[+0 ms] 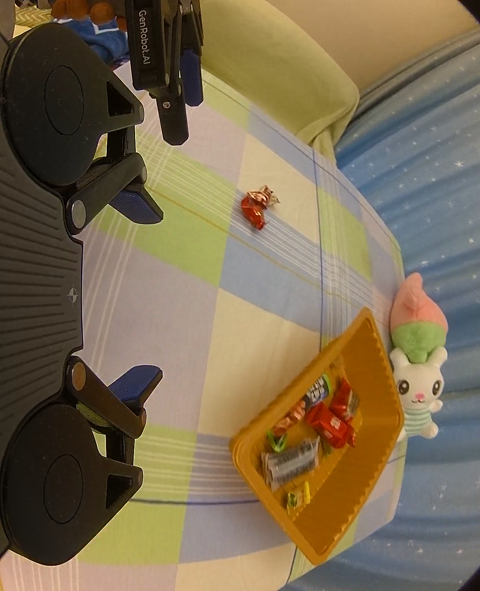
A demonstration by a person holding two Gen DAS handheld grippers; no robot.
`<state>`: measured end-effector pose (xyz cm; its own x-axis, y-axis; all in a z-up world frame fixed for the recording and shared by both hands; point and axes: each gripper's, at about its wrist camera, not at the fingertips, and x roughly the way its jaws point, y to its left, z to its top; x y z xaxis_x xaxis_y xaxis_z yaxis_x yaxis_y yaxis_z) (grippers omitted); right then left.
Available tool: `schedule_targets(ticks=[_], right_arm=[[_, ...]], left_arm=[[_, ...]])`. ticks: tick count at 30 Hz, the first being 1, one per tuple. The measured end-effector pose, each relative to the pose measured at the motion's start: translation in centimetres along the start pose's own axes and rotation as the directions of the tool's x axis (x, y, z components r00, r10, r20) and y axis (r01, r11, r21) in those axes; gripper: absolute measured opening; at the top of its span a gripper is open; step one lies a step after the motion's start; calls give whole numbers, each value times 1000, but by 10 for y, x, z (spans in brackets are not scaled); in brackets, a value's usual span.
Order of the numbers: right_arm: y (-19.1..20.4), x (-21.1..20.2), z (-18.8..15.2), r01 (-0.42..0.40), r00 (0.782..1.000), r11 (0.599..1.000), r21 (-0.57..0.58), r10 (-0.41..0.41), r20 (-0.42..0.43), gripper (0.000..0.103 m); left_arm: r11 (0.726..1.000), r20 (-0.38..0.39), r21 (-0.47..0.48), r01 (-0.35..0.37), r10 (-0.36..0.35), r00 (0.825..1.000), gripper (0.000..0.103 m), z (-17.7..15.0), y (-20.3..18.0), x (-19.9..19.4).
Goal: Organize snacks
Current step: 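Move both open tools away from the tray toward the two red candies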
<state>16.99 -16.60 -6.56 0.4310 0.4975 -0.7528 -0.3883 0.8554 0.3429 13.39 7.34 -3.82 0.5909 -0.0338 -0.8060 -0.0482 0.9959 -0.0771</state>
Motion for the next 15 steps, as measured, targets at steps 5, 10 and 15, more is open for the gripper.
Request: schedule_targets(ticks=[5,10,15], right_arm=[[9,14,3,-6,1000,1000,-3,5,-19,83],[20,29,9,-11,1000,1000,-18,11,-27,83],[30,43,17,-21,999,999,-24,20,-33,83]], left_arm=[[1000,-9,-14,-25,25,1000,69,0,13,5],[999,-20,-25,-39,39,999,69,0,27,12],[998,-28,-31,-47,47,999,69,4,39,19]])
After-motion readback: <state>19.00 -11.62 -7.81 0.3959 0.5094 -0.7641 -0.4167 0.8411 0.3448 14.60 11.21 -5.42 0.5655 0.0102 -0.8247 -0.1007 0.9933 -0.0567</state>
